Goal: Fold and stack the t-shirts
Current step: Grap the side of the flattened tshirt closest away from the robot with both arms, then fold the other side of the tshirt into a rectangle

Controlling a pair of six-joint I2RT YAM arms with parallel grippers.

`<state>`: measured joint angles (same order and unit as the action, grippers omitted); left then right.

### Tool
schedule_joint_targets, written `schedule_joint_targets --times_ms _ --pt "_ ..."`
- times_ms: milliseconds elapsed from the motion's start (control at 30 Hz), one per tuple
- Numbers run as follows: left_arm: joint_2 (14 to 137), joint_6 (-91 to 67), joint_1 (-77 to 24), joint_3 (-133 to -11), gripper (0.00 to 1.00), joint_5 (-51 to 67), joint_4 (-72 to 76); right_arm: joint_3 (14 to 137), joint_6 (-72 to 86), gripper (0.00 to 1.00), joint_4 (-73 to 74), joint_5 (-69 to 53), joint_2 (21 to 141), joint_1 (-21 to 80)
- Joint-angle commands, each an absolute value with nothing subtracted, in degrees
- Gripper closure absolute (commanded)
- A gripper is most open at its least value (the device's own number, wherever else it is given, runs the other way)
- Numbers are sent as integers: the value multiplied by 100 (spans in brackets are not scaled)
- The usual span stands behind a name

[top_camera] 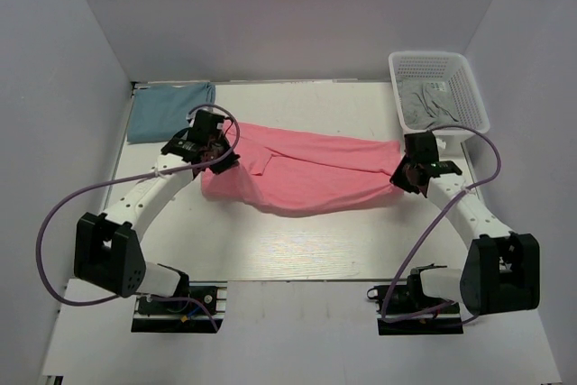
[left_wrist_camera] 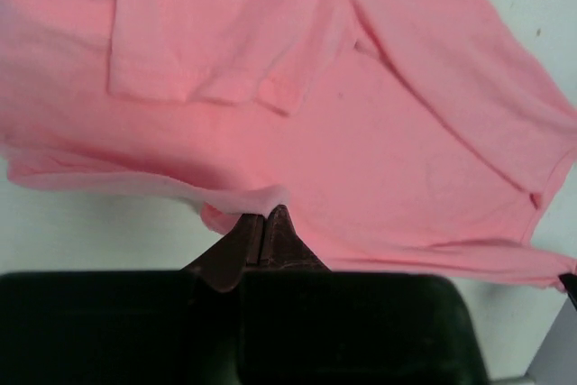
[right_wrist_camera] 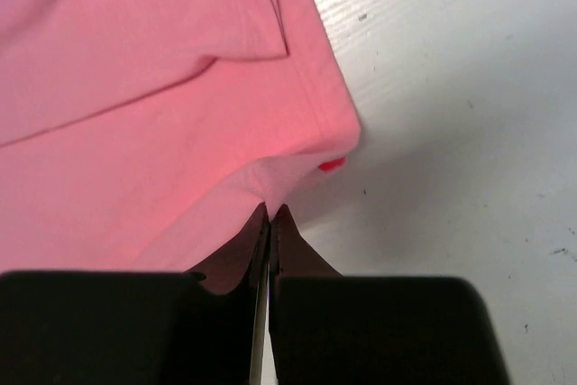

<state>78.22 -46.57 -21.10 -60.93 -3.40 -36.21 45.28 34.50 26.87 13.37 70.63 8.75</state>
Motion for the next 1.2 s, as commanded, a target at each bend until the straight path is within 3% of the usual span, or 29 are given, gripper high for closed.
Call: schedule_joint_targets --times_ms 0,200,833,967,1000,1033,1067,1100,1133,1167 --pt "7997 -4729 -2083 -6687 100 -1035 -3401 4930 3410 100 2610 1809 7320 853" --pt "8621 -4799 -2083 -7487 100 -1924 -3533 5405 3428 100 2628 2047 7857 844" --pt "10792 -4693 -1750 -9325 100 -2338 -3867 6310 3647 100 2725 2619 9000 765" --pt "11240 -4641 -1635 -9745 98 -2338 -3867 6486 3665 79 2541 2672 9333 729" --pt "11346 -4519 -1565 -9851 91 -2286 -3867 6652 3665 71 2531 2681 9377 712" --pt "11468 -4404 -1564 -10000 76 -2094 -3815 6714 3674 66 2557 2681 9430 703" --pt "11766 -4255 -1486 -10428 36 -1961 -3814 6811 3665 57 2558 2646 9483 694" --pt "11951 -4062 -1424 -10737 11 -1795 -3954 6864 3648 34 2584 2628 9466 677" --pt "12153 -4000 -1424 -11088 0 -1741 -4173 6934 3560 28 2575 2567 9414 694" --pt "12338 -3999 -1372 -11770 0 -1740 -4679 6943 3525 24 2610 2410 9361 694"
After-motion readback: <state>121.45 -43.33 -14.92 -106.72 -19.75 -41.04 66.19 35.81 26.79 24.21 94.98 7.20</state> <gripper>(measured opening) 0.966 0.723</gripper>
